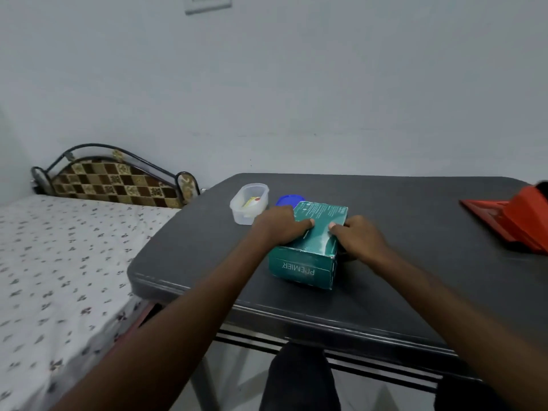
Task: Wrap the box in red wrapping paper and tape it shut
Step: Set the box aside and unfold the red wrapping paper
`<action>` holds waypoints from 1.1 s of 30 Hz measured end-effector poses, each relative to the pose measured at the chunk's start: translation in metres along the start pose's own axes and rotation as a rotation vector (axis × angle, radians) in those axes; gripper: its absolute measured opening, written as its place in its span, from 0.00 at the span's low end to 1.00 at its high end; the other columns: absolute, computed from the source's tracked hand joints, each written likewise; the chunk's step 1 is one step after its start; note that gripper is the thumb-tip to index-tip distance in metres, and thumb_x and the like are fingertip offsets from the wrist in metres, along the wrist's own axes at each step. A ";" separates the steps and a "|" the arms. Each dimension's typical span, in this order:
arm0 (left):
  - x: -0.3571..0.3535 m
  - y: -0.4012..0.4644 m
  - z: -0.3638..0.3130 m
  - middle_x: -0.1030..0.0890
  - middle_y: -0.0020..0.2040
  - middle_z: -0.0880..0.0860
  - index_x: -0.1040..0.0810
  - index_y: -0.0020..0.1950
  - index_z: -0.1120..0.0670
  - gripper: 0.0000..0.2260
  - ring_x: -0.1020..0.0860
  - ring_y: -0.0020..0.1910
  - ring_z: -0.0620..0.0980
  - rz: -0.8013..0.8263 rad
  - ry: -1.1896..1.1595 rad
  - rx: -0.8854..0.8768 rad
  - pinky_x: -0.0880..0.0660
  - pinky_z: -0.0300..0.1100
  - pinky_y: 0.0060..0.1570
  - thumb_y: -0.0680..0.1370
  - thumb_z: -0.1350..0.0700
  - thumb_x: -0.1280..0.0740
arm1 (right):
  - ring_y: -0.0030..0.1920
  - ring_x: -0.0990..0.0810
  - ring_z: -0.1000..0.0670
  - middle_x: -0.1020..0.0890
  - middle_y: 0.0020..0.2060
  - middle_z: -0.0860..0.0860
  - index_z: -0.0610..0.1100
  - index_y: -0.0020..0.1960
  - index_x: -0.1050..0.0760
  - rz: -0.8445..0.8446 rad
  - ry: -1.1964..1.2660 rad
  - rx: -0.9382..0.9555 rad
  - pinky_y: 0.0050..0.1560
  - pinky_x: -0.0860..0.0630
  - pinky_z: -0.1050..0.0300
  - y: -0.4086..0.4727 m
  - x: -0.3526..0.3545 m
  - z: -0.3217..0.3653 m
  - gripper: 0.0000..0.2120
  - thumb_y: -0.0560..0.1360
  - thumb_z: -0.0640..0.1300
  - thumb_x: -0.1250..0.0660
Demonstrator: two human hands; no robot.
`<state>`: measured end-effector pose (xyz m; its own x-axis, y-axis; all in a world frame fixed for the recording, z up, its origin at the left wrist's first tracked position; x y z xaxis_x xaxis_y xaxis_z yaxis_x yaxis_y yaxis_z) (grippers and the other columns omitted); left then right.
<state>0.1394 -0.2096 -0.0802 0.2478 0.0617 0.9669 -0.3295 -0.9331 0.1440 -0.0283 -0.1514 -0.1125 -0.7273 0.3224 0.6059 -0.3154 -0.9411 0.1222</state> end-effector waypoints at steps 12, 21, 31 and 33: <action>-0.001 -0.018 0.083 0.23 0.65 0.58 0.30 0.68 0.58 0.29 0.24 0.61 0.57 -0.034 0.004 0.156 0.28 0.49 0.58 0.79 0.36 0.43 | 0.44 0.19 0.43 0.16 0.45 0.45 0.40 0.51 0.19 0.041 -0.141 0.086 0.42 0.28 0.56 0.012 -0.074 0.045 0.15 0.79 0.51 0.37; 0.000 -0.005 0.087 0.23 0.64 0.57 0.30 0.70 0.57 0.30 0.23 0.60 0.56 -0.062 0.042 0.157 0.28 0.48 0.54 0.79 0.34 0.45 | 0.47 0.17 0.43 0.15 0.48 0.44 0.41 0.50 0.20 0.021 -0.102 0.061 0.45 0.23 0.52 0.028 -0.075 0.039 0.17 0.78 0.55 0.37; 0.039 0.022 -0.010 0.20 0.60 0.57 0.24 0.62 0.56 0.26 0.24 0.60 0.58 -0.268 -0.023 -0.007 0.28 0.49 0.56 0.79 0.37 0.42 | 0.60 0.22 0.36 0.19 0.59 0.38 0.38 0.64 0.27 -0.181 -0.250 0.061 0.59 0.24 0.45 0.034 0.035 0.001 0.23 0.79 0.55 0.38; 0.026 0.038 -0.044 0.19 0.56 0.58 0.21 0.58 0.57 0.26 0.22 0.57 0.59 -0.196 -0.156 -0.041 0.27 0.49 0.56 0.79 0.37 0.42 | 0.59 0.22 0.36 0.20 0.59 0.38 0.37 0.65 0.27 -0.252 -0.350 0.091 0.59 0.24 0.43 0.031 0.069 -0.008 0.22 0.80 0.53 0.39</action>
<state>0.0928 -0.2276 -0.0404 0.4470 0.1820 0.8758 -0.2973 -0.8932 0.3374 -0.0927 -0.1582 -0.0731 -0.3792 0.5041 0.7759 -0.3901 -0.8475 0.3599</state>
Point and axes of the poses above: each hand's wrist, its own y-axis towards the middle knuckle, its own x-axis out of the back of the hand, z = x × y, the point moved 10 cm from there along y, towards the middle knuckle
